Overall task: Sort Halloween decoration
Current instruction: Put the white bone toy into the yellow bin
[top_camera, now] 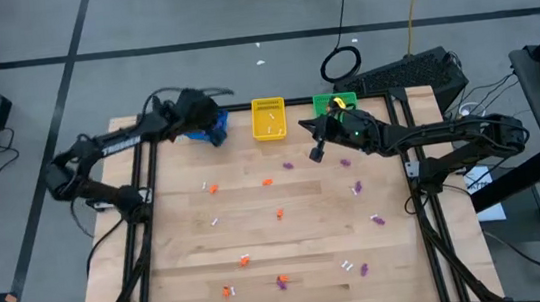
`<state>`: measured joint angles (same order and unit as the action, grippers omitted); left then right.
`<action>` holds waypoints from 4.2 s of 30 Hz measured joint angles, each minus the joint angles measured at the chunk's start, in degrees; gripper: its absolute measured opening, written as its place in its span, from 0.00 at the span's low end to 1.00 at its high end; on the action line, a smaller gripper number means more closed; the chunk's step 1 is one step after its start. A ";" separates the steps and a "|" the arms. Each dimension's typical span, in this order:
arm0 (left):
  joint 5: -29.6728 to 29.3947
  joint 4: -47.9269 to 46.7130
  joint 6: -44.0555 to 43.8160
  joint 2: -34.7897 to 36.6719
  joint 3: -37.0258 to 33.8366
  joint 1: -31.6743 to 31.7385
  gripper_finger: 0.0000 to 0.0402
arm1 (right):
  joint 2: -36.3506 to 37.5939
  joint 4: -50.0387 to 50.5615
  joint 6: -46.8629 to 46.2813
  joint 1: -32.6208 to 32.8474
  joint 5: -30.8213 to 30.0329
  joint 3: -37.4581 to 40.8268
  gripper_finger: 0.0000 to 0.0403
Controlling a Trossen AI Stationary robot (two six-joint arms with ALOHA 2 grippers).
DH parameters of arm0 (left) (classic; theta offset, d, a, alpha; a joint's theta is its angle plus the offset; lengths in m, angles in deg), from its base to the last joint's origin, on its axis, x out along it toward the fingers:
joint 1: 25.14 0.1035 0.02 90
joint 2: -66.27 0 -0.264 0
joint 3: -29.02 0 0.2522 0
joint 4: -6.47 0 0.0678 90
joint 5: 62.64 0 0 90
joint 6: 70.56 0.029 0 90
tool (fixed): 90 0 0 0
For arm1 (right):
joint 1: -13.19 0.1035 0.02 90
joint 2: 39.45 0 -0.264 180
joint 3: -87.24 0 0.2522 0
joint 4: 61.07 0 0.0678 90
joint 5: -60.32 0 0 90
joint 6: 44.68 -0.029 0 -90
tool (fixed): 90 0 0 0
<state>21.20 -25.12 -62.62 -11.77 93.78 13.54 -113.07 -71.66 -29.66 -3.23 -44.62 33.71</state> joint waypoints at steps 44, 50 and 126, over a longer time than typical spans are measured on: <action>-0.26 52.32 -6.13 15.30 -37.40 -19.08 0.00 | -22.73 63.43 -55.31 50.96 10.56 -27.34 0.15; -0.24 52.50 -6.12 15.30 -37.40 -19.08 0.00 | -26.77 63.62 -54.91 53.33 12.27 -27.34 0.25; -0.30 51.90 -6.07 15.28 -37.36 -19.08 0.00 | -31.95 76.88 -44.38 30.96 4.48 -38.45 0.00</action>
<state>20.90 26.78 -68.69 3.51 56.43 -5.54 -145.03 5.22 -74.04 27.73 -40.14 -4.74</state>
